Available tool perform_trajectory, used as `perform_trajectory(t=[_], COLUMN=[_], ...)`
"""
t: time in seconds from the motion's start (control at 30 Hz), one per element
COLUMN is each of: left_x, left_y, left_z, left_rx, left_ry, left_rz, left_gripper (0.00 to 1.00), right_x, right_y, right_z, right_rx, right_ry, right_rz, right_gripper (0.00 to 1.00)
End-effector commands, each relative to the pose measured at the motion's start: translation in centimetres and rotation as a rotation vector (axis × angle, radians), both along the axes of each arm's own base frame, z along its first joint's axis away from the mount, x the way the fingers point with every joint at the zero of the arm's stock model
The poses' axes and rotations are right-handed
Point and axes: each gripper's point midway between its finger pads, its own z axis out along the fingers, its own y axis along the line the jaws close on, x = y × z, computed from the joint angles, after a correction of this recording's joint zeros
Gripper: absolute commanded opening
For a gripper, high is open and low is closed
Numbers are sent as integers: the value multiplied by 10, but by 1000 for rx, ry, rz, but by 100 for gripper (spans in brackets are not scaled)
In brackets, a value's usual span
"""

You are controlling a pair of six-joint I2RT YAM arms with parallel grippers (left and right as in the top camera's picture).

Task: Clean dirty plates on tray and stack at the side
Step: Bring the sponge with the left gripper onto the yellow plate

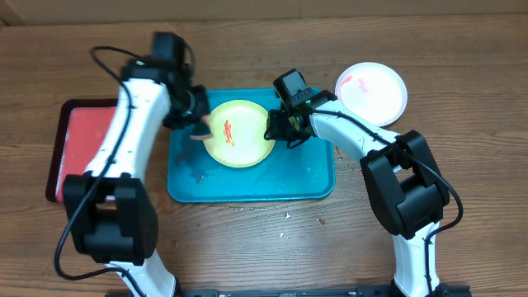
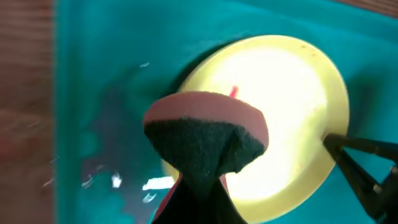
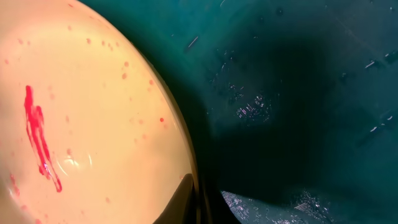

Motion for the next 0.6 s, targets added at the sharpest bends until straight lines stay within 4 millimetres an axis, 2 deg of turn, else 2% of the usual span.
perform_trajectory(t=[0.0,0.07,0.27,0.43,0.57], left_x=[0,9,20,21,17], left_y=[-27,-43,-74,-82,-81], left_z=[-20,-30,-41,-53,-75], left_rx=[-29,-44,-85,-90,-78], left_ry=[-20,-78,-172,-152,-104], left_rz=[-7,-25,-41,-6,0], left_gripper=[4,4,4,4,4], right_x=[-5,-5,-4,-5,-4], right_y=[-2,-2,-2,-2,-4], right_z=[-17,-18,-17,-17,-18], right_rx=[-10,-10,-9,-10,-20], right_ry=[49,49,47,48,42], right_rz=[-34,-34,-34,-34,-38], right_gripper=[4,4,4,4,4])
